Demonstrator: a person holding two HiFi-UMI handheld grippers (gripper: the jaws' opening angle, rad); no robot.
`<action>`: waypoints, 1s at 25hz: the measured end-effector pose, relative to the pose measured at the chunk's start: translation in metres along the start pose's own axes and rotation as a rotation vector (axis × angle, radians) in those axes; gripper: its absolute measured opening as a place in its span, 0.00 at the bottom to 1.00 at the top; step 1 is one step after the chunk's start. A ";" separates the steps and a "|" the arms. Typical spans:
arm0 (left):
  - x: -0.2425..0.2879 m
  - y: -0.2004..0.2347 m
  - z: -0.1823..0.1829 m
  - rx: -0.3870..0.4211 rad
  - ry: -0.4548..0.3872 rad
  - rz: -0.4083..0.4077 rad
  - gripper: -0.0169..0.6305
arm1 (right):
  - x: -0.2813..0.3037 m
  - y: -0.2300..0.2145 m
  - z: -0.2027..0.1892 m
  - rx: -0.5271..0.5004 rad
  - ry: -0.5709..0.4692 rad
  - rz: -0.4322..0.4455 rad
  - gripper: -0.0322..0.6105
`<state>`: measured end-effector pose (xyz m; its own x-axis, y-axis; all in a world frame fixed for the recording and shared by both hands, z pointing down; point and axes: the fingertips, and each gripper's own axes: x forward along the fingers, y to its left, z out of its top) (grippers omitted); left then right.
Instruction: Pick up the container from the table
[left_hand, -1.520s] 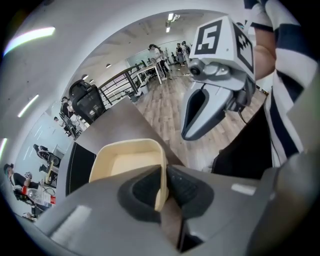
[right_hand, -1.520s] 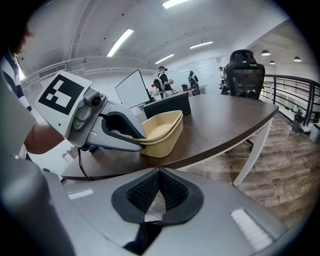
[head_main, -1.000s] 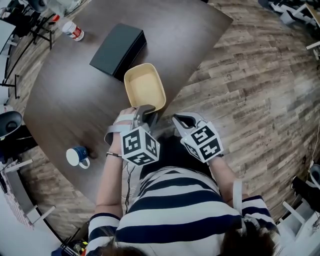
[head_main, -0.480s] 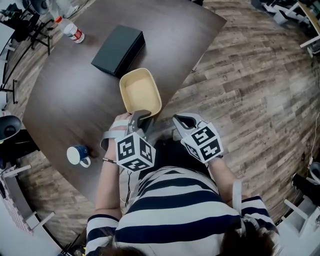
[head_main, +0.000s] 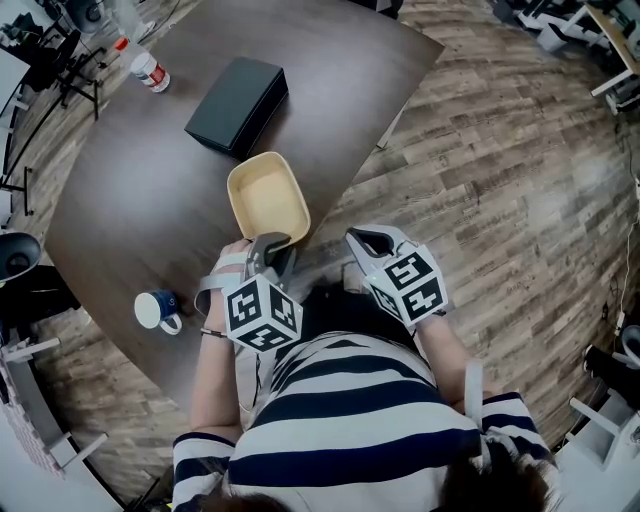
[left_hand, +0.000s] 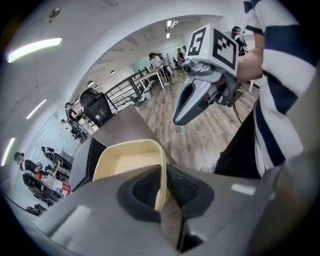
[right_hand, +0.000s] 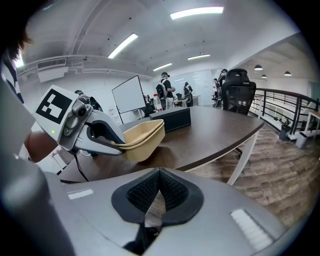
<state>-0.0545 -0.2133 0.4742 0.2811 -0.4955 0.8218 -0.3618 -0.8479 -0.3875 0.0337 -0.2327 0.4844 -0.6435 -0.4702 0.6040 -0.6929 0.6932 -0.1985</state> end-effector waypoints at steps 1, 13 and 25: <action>-0.001 -0.002 -0.002 -0.008 0.001 -0.002 0.03 | -0.001 0.000 0.000 0.001 -0.002 -0.004 0.05; -0.015 -0.016 -0.022 -0.037 0.033 -0.007 0.03 | -0.019 -0.004 0.003 0.015 -0.029 -0.037 0.05; -0.025 -0.031 -0.036 -0.079 0.057 -0.004 0.03 | -0.036 -0.014 -0.001 0.027 -0.049 -0.085 0.05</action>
<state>-0.0825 -0.1673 0.4805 0.2326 -0.4785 0.8467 -0.4299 -0.8315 -0.3518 0.0669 -0.2253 0.4660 -0.5968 -0.5534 0.5810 -0.7538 0.6349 -0.1695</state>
